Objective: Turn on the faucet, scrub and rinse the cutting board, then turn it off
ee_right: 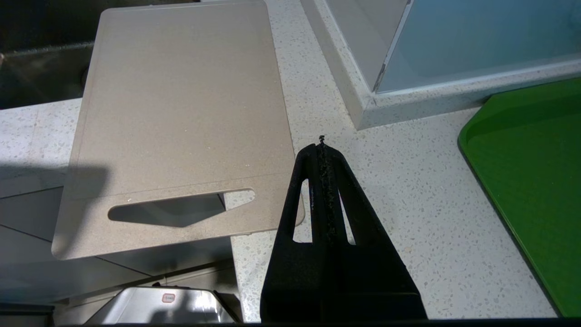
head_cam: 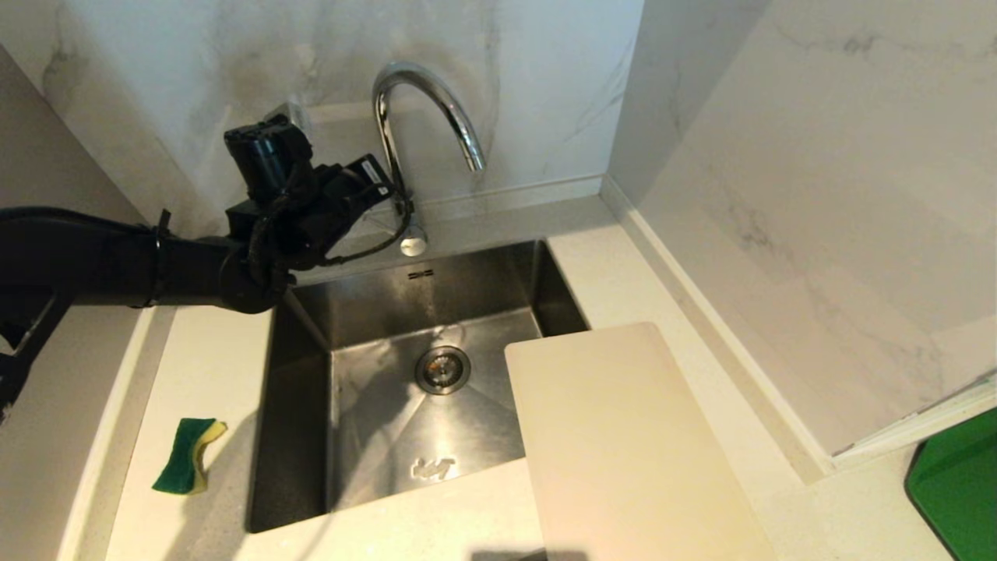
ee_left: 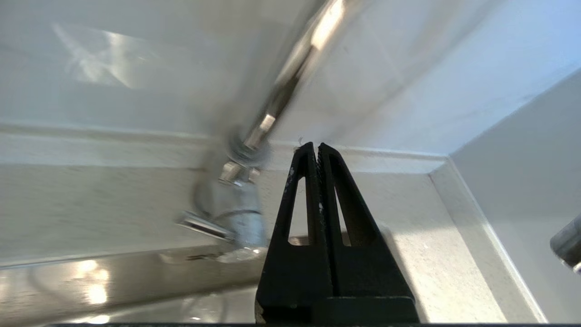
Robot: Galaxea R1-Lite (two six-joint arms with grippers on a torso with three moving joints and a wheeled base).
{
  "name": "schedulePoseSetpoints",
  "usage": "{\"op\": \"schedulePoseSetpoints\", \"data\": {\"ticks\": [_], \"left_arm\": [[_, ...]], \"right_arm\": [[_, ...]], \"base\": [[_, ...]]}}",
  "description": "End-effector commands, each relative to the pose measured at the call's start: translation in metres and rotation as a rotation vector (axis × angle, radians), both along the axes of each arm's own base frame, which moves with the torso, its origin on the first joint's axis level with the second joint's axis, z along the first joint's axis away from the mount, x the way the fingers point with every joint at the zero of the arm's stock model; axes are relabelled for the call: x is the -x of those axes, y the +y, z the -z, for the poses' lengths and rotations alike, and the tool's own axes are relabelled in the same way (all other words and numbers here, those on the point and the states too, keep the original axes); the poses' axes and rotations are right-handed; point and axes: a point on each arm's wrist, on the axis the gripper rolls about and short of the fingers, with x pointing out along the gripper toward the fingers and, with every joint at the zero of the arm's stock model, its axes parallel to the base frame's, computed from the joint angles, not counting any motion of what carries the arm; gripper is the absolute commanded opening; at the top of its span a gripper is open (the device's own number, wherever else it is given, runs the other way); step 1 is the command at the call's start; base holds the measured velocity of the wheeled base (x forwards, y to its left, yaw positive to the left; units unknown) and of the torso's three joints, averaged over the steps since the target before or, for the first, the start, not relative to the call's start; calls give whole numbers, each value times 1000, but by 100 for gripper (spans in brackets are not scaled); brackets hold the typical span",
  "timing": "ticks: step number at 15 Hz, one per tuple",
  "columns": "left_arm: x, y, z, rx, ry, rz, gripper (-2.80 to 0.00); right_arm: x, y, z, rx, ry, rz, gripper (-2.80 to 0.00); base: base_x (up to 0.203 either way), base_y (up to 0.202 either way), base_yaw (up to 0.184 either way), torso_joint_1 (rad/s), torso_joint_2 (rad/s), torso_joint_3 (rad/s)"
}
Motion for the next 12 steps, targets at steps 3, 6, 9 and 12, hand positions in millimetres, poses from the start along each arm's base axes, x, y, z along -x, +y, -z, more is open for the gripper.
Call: {"op": "schedulePoseSetpoints", "data": {"ticks": [3, 6, 9, 12], "left_arm": [[20, 37, -33, -12, -27, -69, -280], [28, 61, -42, -59, -17, -121, -280], [34, 85, -50, -107, 2, -181, -280], [38, 107, -55, -150, 33, -238, -280]], "right_arm": [[0, 0, 0, 1, 1, 0, -280], [0, 0, 0, 1, 1, 0, -280], [0, 0, 0, 1, 1, 0, -280], [0, 0, 0, 1, 1, 0, -280]], "base": [[0, 0, 0, 0, 0, 0], [0, 0, 0, 0, 0, 0], [0, 0, 0, 0, 0, 0], [0, 0, 0, 0, 0, 0]]}}
